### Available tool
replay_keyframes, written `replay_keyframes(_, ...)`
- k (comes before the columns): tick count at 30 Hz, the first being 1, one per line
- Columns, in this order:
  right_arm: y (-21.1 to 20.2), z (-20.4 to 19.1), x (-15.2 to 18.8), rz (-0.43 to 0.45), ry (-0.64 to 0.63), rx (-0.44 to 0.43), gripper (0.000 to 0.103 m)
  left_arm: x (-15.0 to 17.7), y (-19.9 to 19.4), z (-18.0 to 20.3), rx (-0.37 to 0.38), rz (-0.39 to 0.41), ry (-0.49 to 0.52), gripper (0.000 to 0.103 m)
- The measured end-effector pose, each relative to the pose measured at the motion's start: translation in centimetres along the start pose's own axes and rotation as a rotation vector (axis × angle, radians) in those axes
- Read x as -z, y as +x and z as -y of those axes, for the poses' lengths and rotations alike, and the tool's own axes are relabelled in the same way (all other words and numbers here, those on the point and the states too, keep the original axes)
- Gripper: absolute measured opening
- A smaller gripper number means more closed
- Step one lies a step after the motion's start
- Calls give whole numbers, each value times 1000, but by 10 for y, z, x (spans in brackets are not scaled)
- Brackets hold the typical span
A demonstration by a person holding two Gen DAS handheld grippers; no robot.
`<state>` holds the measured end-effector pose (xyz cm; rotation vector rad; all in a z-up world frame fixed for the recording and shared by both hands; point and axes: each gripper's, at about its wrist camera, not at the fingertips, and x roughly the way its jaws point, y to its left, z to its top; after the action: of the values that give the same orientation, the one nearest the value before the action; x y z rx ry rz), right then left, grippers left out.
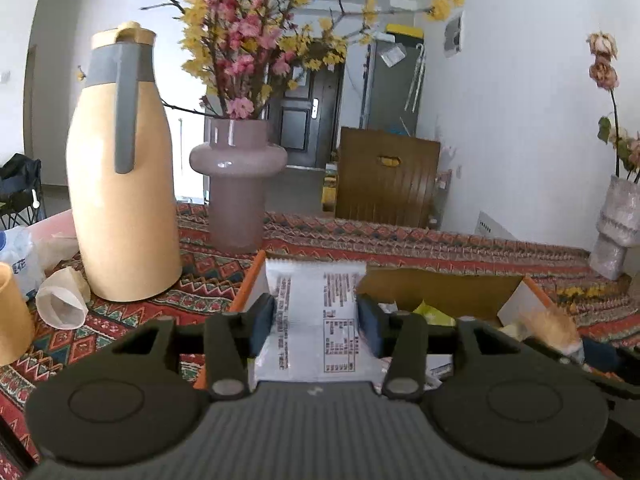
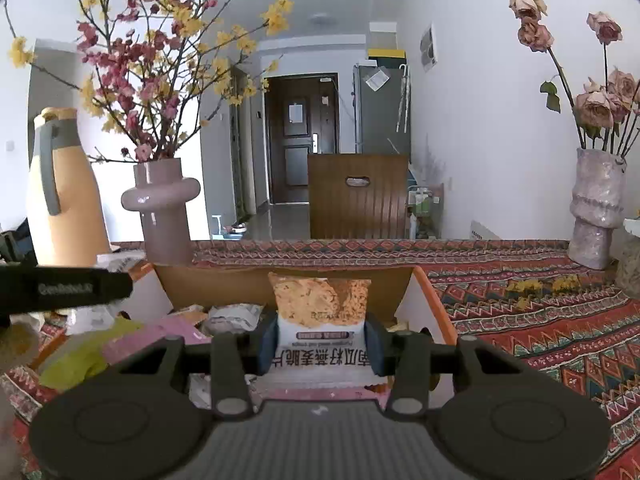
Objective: Organize snacks
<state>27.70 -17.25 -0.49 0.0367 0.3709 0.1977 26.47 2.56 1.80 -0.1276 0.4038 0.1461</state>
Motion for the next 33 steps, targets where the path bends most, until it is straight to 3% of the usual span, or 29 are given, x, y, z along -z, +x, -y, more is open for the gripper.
replay_keyframes(1,1,0,1,-4,2,6,47,0,-2,-2,2,11,-13,87)
replay_keyframes(2,0,0,2,-8,5,12,52,1,-6,-3,-1,33,-25,94)
replay_keyframes(3,0,1,2,-12,11,15,68,1,-10,-4,-10,52,-27,101)
replay_keyframes(4,-1,2,3,-10,18,16,87,1,-12,-4,-14,63,-29,103)
replay_keyframes(6,-3,3,4,4,23,29,100,1,-15,-4,-9,69,-34,103)
replay_keyframes(11,-4,4,6,-9,29,32,103,-1,-18,-1,-11,61,-38,103)
replay_keyframes(17,-22,4,0,29,32,22,103,-13,-56,-4,2,101,-52,103)
replay_keyframes(21,-51,3,-2,51,30,25,103,-11,-93,-8,35,114,-39,103)
replay_keyframes(33,-150,4,35,-11,48,1,103,34,-174,-23,124,25,12,103)
